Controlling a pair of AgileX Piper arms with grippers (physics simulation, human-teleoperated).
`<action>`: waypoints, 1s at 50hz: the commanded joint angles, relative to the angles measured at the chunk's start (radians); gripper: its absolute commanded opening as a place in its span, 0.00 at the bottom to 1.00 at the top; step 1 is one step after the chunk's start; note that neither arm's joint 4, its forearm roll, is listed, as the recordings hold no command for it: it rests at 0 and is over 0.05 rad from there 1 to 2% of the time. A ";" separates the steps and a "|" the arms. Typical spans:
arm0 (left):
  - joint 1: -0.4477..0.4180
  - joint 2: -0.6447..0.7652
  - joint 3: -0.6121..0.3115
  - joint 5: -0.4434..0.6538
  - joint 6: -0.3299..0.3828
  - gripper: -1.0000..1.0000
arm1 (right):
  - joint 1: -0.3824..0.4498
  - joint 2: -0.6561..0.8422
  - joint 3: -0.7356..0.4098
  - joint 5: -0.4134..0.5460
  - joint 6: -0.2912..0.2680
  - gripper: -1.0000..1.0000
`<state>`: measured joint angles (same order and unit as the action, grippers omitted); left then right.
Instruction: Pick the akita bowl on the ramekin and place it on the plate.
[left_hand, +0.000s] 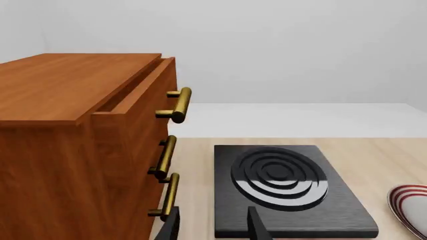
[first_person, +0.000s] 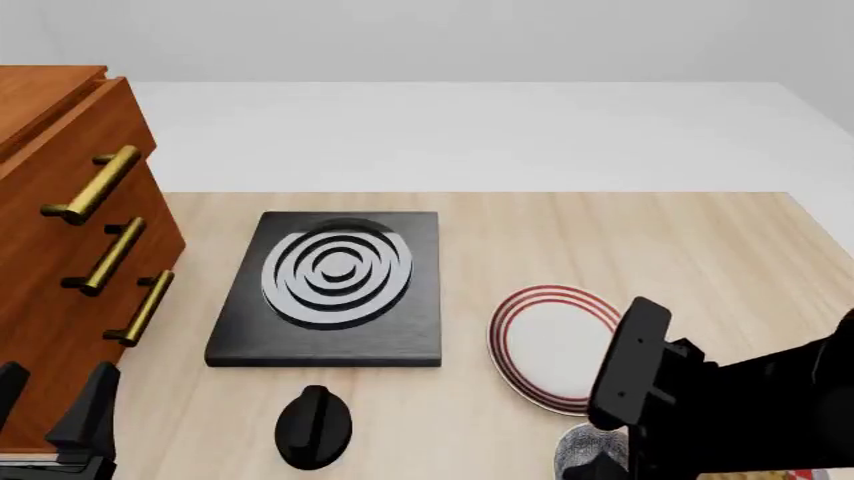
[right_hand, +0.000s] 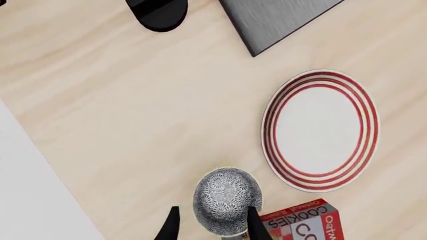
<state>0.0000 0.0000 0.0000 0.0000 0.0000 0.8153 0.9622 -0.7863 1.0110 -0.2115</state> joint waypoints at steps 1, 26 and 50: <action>0.000 0.000 0.000 0.000 0.000 1.00 | 0.036 0.020 0.051 -0.044 0.027 1.00; 0.000 0.000 0.000 0.000 0.000 1.00 | 0.077 0.043 0.154 -0.148 0.080 1.00; 0.000 0.000 0.000 0.000 0.000 1.00 | 0.062 0.054 0.260 -0.229 0.065 1.00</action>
<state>0.0000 0.0000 0.0000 0.0000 0.0000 0.8865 1.0088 -0.5606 0.8120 -0.1382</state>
